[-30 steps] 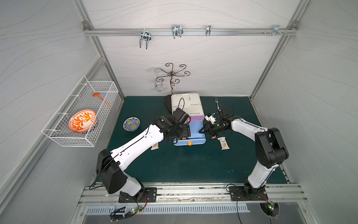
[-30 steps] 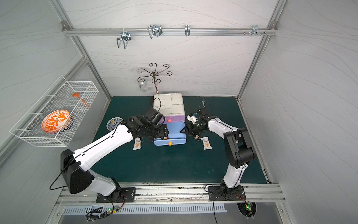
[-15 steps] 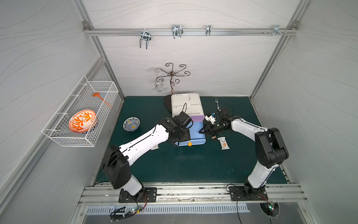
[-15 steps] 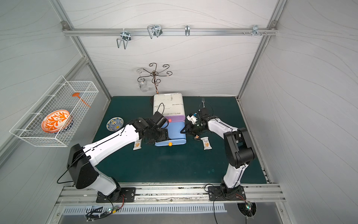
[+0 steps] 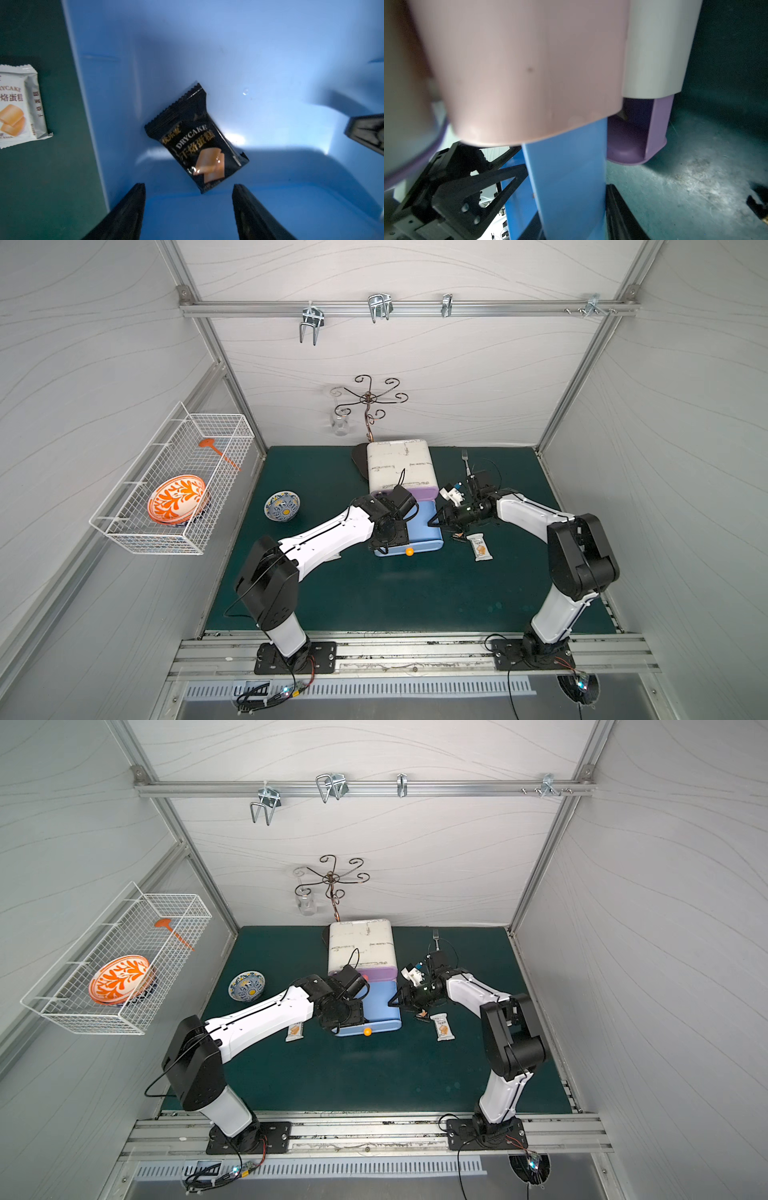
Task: Take the cookies out of the drawer
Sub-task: Pick up the cookie from the drawer.
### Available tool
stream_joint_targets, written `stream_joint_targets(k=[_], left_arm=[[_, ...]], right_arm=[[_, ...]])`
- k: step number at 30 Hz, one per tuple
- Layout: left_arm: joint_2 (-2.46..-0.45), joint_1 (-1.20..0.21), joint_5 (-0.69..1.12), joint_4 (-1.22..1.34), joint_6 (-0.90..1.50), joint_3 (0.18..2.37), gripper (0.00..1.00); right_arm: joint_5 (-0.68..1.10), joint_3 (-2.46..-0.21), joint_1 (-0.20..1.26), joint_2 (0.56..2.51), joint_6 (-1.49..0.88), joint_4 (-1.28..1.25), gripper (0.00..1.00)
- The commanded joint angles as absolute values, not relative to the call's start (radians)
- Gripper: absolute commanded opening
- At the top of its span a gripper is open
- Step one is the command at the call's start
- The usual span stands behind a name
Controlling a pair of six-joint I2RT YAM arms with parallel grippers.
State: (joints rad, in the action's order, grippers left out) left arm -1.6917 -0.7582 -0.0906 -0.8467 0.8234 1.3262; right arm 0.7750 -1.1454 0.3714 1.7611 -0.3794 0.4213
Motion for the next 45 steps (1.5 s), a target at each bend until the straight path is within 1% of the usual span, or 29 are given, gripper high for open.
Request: stream_joint_targets(k=[1,9,17,20,24,27,29,32,36,45], left_arm=[[-1.733,-0.763,-0.084,-0.838,0.828,1.361,0.72],[-1.788,-0.763,-0.080,-0.816,0.839,1.380,0.74],[-1.837,-0.763,-0.079,-0.819,0.831,1.380,0.71],[-1.839,-0.763,-0.077,-0.805,0.832,1.373,0.67],[-1.836,-0.763,-0.077,-0.807,0.818,1.380,0.55],[-1.825,-0.764,-0.081,-0.806,0.814,1.384,0.50],[-1.817,-0.764,-0.081,-0.801,0.805,1.387,0.49],[-1.811,-0.763,-0.081,-0.804,0.794,1.398,0.44],[-1.789,-0.762,-0.094,-0.805,0.787,1.404,0.39],[-1.737,-0.764,-0.106,-0.819,0.761,1.441,0.38]], right_arm=[[0.796,-1.145,0.373,1.746,-0.365,0.433,0.38],[0.796,-1.144,0.373,1.746,-0.363,0.433,0.38],[0.799,-1.143,0.375,1.746,-0.366,0.432,0.38],[0.798,-1.145,0.379,1.747,-0.367,0.431,0.38],[0.798,-1.146,0.379,1.747,-0.367,0.432,0.38],[0.797,-1.149,0.381,1.747,-0.367,0.434,0.38],[0.798,-1.148,0.381,1.747,-0.367,0.434,0.38],[0.796,-1.149,0.383,1.746,-0.368,0.435,0.38],[0.796,-1.148,0.383,1.742,-0.367,0.439,0.38],[0.790,-1.149,0.382,1.740,-0.363,0.446,0.38]])
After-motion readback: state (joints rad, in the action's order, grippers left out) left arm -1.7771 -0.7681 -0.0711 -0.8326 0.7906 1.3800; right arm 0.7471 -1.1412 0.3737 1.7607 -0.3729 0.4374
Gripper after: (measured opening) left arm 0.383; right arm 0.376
